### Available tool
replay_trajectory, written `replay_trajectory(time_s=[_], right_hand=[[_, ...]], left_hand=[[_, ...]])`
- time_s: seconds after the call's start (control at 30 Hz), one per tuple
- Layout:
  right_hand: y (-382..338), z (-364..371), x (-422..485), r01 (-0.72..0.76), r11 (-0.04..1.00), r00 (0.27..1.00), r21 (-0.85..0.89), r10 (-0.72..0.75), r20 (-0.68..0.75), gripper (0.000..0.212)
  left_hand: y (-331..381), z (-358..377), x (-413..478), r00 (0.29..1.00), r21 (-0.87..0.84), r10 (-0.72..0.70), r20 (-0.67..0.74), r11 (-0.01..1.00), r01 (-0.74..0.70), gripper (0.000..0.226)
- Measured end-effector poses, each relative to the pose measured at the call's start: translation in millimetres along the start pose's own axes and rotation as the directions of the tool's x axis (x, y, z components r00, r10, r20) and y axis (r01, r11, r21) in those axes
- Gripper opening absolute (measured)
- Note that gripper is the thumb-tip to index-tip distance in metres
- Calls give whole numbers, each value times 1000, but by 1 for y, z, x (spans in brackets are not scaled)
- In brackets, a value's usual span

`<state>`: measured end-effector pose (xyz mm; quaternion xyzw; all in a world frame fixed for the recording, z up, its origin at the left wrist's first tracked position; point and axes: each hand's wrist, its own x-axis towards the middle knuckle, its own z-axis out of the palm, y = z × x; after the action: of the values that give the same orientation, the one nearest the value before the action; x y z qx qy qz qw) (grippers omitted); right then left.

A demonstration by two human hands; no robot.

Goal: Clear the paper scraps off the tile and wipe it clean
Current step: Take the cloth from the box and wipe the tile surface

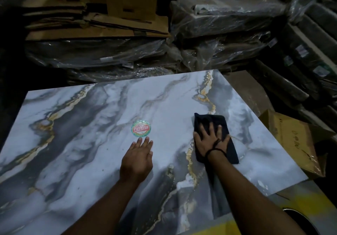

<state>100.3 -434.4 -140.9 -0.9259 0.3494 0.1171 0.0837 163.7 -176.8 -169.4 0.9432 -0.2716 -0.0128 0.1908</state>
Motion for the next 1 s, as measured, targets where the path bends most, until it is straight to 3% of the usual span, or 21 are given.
replay_trajectory(time_s=[0.1, 0.3, 0.4, 0.53, 0.6, 0.77, 0.87, 1.0], right_hand=[[-23, 2, 0, -28, 999, 1000, 29, 28, 3, 60], [-104, 26, -42, 242, 970, 969, -9, -243, -50, 59], [-112, 28, -51, 281, 960, 959, -9, -282, -28, 60], [-97, 24, -44, 332, 943, 943, 15, -332, -8, 61], [-77, 20, -31, 283, 959, 959, -5, -283, -29, 61], [-24, 0, 15, -24, 999, 999, 45, 25, -20, 61], [-42, -2, 23, -66, 996, 998, 52, 67, -15, 60], [-117, 14, 0, 190, 982, 981, -9, -190, -48, 60]], left_hand=[[1, 3, 0, 1000, -21, 0, -26, 1000, 0, 50], [-14, -21, 30, 965, -140, -154, -213, 982, 126, 32], [-38, -28, 61, 975, 28, -53, -214, 998, 60, 39], [-62, -27, 98, 991, 133, -91, -94, 986, 103, 55], [-68, -23, 104, 993, 160, -96, -70, 981, 106, 60], [-70, -20, 101, 995, 182, -77, -69, 979, 89, 61], [-68, -20, 102, 995, 201, -82, -57, 975, 92, 61], [-70, -19, 103, 995, 196, -82, -55, 976, 91, 62]])
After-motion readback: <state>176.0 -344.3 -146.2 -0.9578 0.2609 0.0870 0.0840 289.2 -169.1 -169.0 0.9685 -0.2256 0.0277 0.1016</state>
